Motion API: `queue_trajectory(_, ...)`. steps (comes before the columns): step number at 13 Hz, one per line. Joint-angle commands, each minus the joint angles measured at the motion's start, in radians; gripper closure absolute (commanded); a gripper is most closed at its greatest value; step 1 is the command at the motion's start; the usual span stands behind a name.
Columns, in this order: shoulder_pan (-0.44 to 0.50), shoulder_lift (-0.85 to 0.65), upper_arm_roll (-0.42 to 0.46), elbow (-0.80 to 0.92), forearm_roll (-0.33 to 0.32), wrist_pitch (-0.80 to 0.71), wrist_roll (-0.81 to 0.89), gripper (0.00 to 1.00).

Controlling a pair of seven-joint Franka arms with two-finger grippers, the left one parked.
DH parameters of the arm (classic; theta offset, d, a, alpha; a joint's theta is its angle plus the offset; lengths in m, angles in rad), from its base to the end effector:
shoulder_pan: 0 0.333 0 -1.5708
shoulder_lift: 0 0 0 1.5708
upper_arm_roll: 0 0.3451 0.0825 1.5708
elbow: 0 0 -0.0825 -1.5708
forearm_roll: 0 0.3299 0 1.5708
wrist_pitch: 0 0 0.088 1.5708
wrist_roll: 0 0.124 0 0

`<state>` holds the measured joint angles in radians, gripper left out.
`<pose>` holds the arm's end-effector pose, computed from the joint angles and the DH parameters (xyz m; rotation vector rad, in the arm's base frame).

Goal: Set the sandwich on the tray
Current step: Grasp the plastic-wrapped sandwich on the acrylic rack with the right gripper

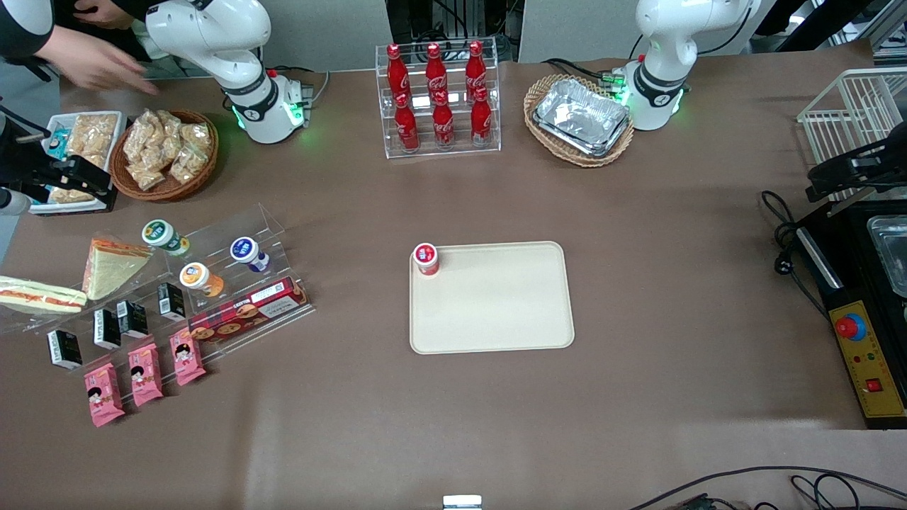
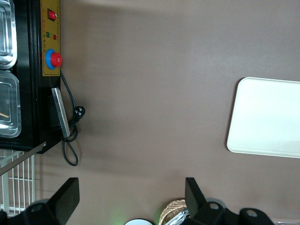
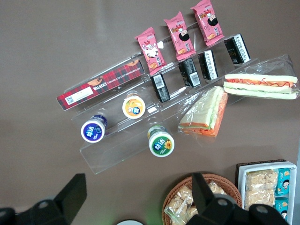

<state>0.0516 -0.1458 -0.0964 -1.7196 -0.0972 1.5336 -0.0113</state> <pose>0.4436 -0.0361 0.6406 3.0584 -0.0517 -0.0660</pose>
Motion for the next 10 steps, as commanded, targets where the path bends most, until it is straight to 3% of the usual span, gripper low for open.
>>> queue_trajectory(1,-0.004,0.009,-0.003,0.021,-0.007,-0.007,-0.009,0.0)
queue_trajectory(7,-0.084,0.028,-0.081,0.044,0.008,0.008,0.089,0.0)
queue_trajectory(10,-0.096,0.044,-0.176,0.044,0.011,0.04,0.117,0.0)
